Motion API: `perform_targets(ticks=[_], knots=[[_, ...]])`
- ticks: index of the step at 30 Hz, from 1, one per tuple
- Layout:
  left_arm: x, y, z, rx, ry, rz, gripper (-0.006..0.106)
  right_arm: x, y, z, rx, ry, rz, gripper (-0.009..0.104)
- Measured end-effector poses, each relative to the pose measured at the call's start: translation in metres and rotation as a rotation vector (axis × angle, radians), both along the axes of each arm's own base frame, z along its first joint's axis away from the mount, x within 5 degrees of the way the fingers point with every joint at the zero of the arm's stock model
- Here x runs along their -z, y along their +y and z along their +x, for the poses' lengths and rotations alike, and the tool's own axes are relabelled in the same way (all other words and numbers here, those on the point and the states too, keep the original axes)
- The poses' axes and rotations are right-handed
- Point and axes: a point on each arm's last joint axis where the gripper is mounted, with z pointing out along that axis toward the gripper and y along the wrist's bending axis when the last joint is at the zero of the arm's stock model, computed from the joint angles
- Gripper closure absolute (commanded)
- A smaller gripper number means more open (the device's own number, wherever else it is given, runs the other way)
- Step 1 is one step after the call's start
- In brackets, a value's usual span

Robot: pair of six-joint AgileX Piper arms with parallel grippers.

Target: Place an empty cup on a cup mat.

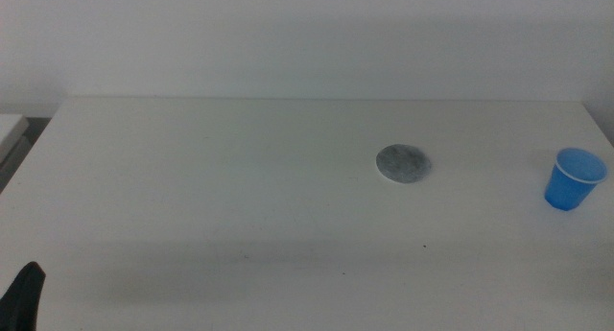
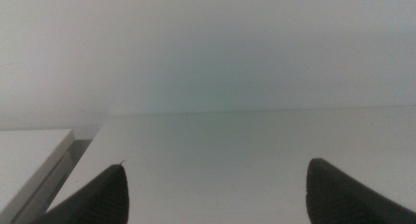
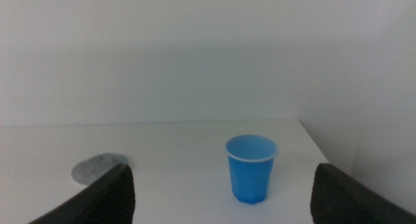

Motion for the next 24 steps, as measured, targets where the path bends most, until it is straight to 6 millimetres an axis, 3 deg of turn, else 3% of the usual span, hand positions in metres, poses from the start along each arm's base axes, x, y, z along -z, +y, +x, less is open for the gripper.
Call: perform_targets(ticks=[7,12,13,16,21,24], knots=[[0.0,0.0,0.0,0.0,0.0,0.0,0.007,-0.001,0.0,0.001,0.006,0.029,0.111,0.002],[0.0,0.0,0.0,0.0,0.0,0.0,0.007,-0.027,-0.001,0.016,0.016,0.137,0.131,0.002],[0.0,0.0,0.0,0.0,0.0,0.0,0.007,-0.046,-0.002,0.029,0.025,0.215,0.133,0.002],[0.0,0.0,0.0,0.0,0.0,0.0,0.007,-0.076,-0.004,0.052,0.052,0.415,0.14,0.002],[0.0,0.0,0.0,0.0,0.0,0.0,0.007,-0.11,-0.007,0.091,0.104,0.791,0.146,0.002],[0.0,0.0,0.0,0.0,0.0,0.0,0.007,-0.128,-0.008,0.117,0.116,0.877,0.147,0.002]])
